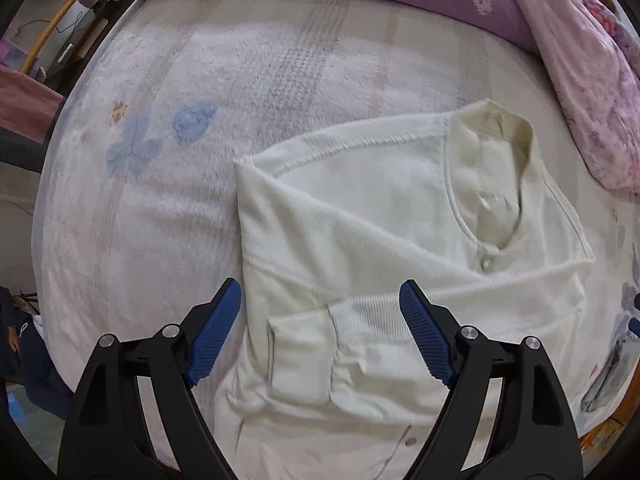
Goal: Fold large clothes
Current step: 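Open both tools and move them over the jacket's side edge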
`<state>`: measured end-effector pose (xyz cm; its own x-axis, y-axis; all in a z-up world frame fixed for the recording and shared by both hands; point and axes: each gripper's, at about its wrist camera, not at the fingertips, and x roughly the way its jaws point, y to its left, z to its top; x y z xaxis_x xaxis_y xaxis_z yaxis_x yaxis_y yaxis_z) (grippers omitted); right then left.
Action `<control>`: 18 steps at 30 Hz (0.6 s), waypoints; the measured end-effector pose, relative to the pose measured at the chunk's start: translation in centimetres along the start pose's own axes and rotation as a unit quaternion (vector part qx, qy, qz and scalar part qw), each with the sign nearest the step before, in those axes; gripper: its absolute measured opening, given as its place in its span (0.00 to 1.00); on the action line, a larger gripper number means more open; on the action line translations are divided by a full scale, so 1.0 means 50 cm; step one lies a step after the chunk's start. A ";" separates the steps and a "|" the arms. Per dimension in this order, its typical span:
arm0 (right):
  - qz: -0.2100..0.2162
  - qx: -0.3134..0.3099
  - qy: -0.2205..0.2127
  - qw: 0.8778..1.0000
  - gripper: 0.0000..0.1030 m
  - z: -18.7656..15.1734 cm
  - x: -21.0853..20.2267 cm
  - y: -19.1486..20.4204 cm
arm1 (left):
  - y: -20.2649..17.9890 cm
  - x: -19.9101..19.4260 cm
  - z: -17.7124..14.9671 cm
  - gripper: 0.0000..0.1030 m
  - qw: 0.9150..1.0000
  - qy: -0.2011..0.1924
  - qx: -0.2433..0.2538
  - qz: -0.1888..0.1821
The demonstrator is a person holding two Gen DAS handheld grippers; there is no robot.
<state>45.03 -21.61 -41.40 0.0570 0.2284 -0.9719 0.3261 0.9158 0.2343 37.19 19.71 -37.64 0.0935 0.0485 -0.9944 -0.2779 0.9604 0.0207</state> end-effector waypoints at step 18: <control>-0.051 0.028 0.036 0.998 0.91 0.088 0.087 -0.055 | 0.106 0.174 0.209 0.86 0.998 0.054 0.016 0.025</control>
<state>48.52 -24.60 -46.37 -0.0471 0.1607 -0.9859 0.3796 0.9158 0.1311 46.50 28.10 -45.09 -0.0234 0.0676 -0.9974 -0.2496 0.9657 0.0713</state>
